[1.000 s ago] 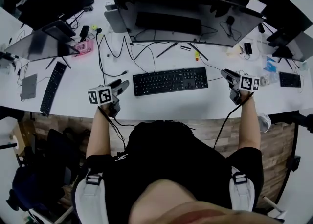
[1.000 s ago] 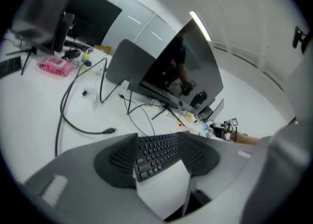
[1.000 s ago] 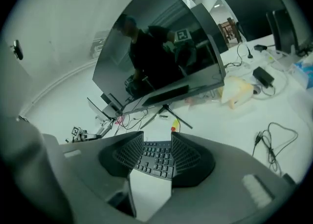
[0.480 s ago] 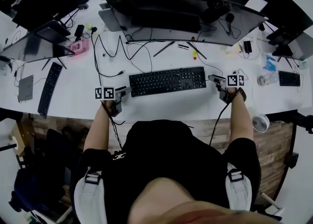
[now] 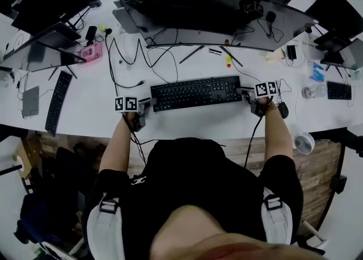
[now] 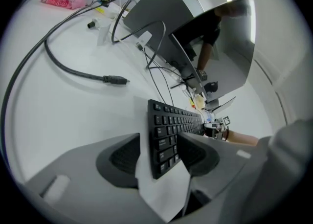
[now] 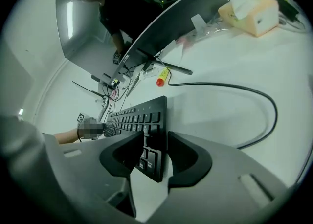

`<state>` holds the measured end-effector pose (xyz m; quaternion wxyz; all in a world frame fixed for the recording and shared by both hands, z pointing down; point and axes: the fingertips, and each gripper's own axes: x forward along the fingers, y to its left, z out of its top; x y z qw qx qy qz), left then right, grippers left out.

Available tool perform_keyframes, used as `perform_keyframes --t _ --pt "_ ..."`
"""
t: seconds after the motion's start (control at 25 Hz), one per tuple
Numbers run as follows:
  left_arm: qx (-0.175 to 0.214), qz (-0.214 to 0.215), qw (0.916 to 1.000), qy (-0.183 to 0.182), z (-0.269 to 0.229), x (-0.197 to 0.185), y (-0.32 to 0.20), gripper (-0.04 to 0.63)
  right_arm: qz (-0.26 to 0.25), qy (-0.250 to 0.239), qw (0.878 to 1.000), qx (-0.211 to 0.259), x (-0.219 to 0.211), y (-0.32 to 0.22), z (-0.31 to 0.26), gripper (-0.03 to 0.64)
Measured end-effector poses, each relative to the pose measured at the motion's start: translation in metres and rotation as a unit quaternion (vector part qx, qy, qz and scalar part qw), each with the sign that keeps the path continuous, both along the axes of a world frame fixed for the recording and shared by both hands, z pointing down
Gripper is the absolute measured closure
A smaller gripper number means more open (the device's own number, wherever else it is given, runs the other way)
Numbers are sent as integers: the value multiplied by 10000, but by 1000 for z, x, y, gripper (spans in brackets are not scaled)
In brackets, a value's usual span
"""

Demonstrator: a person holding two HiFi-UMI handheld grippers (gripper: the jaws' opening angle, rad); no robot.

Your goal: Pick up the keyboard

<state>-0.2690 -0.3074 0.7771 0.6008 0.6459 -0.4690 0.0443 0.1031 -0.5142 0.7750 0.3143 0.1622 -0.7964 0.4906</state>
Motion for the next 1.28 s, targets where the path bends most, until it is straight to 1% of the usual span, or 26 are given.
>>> perform_keyframes --t 0.08,0.24,0.28,0.32,0.36,0.48,0.56,0.64,0.76,0.84,0.92,1.0,1.08,1.12,1.2,1.28 --pt "-5 -54 10000 55 1 -2 -2 327 -58 10 10000 21 -7 -1 0 474" --pt "-28 -25 9999 127 4 3 -6 330 -93 102 9999 55 -8 -1 1 479" --pt "-83 -43 9999 70 7 3 -7 340 -70 132 9998 93 -9 -2 2 484" --pt "-137 -63 9999 -3 10 1 -8 390 -43 166 9998 134 -10 -2 3 488" --pt "-173 -75 9998 -48 12 -1 -9 417 -19 198 9997 173 -11 -3 3 488" --pt "-217 -54 9997 -111 15 -3 -10 420 11 285 9993 255 -10 -1 4 488" --pt "-217 -4 9993 -310 14 -4 -9 420 -57 322 9990 294 -9 3 2 489" --pt "-117 16 9990 -425 5 -5 -7 420 -96 248 9988 403 -8 7 -6 491" --pt "249 48 9983 -520 -21 -10 -17 422 -69 69 9974 711 -10 2 -32 494" --pt "623 64 9958 -666 -46 -15 -31 423 -43 -28 9949 1010 -13 -6 -57 492" --pt "1053 65 9912 -797 -76 -19 -43 425 0 -180 9900 1399 -16 -14 -86 494" --pt "1461 86 9848 -939 -107 -23 -54 426 56 -362 9823 1835 -18 -21 -119 493" --pt "1873 97 9761 -1098 -140 -24 -64 426 134 -560 9718 2286 -18 -29 -156 492" --pt "2092 92 9704 -1200 -158 -25 -70 426 174 -647 9651 2533 -18 -33 -176 493" --pt "2523 49 9564 -1471 -198 -27 -81 426 265 -778 9479 3079 -16 -43 -218 492" --pt "2921 14 9422 -1639 -236 -28 -91 425 373 -921 9270 3617 -14 -51 -263 491"
